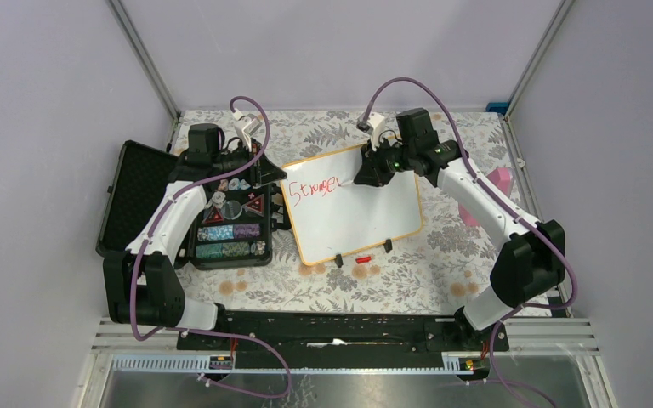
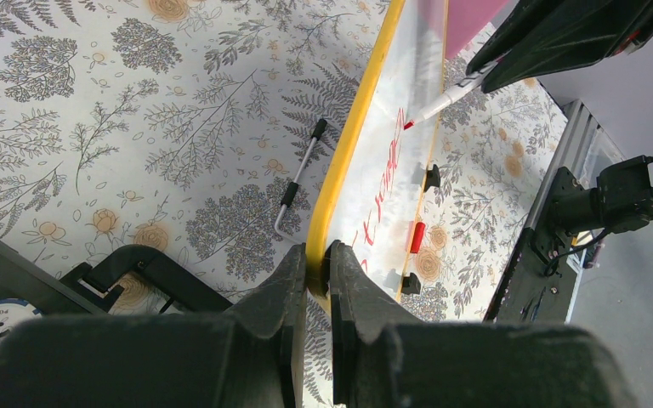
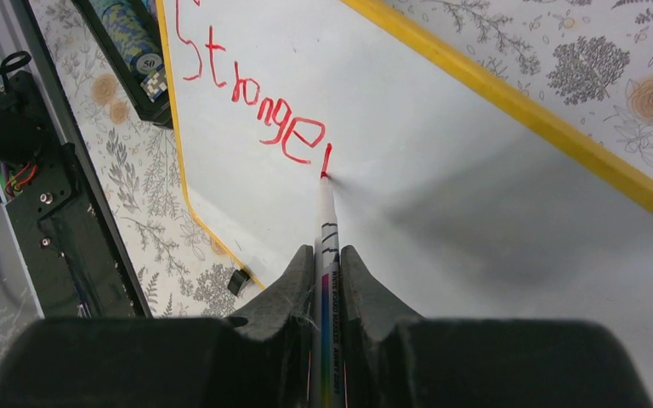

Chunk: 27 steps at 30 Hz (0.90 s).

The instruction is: Write a sentence on the whiteboard

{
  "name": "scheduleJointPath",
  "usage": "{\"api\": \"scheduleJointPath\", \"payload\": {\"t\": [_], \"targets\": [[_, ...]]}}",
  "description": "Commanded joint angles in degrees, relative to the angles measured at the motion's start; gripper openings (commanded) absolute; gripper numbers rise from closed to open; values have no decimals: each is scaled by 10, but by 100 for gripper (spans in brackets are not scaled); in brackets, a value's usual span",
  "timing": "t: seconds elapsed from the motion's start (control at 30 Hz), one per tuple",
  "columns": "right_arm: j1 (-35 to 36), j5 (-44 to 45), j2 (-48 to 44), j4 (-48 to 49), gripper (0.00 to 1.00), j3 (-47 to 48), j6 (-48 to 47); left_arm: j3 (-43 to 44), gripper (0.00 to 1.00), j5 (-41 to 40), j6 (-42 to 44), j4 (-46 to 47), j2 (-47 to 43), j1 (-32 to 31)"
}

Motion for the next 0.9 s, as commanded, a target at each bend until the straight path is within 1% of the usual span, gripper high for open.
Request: {"api": "scheduleJointPath", "payload": {"t": [0.0, 0.33, 0.87], "targets": [[-4, 7, -19, 15, 0, -17, -11, -8, 0, -8, 25, -9, -4, -13], [-4, -3, -18, 15, 0, -25, -9, -9, 0, -7, 24, -9, -4, -13], [-5, 18, 1, 16, 0, 18, 0, -10, 0, -7, 25, -9, -6, -13]]}}
